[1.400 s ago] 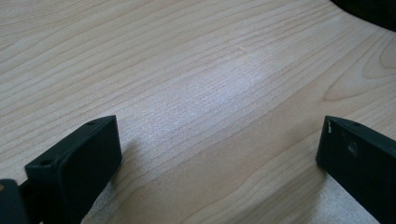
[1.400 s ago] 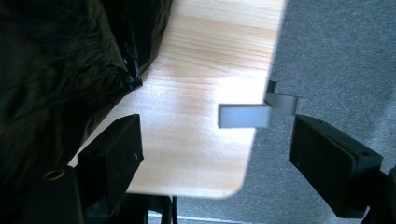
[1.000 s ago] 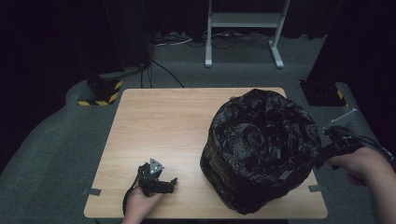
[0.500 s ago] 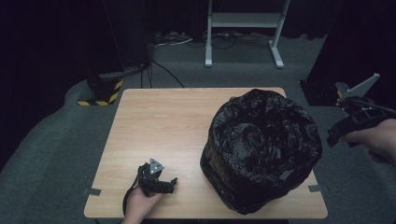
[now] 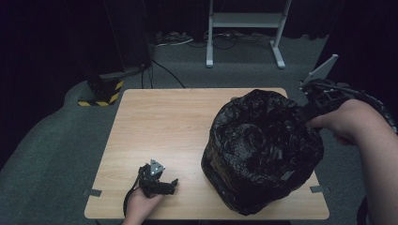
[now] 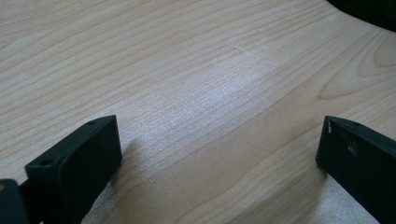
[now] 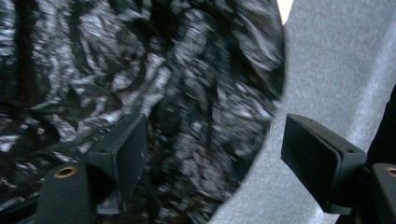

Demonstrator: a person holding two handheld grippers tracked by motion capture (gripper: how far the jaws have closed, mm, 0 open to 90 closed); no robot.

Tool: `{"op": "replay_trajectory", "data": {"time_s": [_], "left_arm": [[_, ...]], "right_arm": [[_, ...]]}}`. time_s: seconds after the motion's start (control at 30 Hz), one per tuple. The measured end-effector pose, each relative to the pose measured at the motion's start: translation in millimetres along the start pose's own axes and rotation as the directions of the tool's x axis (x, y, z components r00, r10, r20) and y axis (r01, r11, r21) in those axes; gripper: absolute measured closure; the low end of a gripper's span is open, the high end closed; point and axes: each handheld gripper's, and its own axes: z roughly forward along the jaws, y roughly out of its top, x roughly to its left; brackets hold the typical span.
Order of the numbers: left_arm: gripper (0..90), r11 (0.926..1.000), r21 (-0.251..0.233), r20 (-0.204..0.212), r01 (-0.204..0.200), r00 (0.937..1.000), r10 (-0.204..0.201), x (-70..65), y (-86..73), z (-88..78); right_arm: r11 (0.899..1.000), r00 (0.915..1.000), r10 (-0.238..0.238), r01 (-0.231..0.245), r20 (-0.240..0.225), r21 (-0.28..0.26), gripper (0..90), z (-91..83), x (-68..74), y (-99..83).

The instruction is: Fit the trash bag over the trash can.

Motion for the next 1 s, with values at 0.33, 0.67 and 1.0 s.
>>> {"op": "replay_trajectory", "data": {"time_s": [0.33,0.67,1.0], "left_arm": [[0.3,1.0000,0.001,0.000,0.000,1.0000,0.000,0.0,0.1,0.0],[0.4,1.0000,0.002,0.003,0.003,1.0000,-0.003,-0.2,0.1,0.0],[0.3,1.0000,0.001,0.005,0.001,1.0000,-0.001,-0.1,0.1,0.1]], "right_arm": [[0.995,0.9944,-0.101,0.100,0.032,0.027,55.8,19.7,32.3,14.4],[0.979,0.9817,-0.156,0.138,0.110,0.150,56.8,97.2,43.5,17.0],[0.981,0.9867,-0.152,0.143,0.059,0.128,50.2,96.4,43.1,20.0]]}}
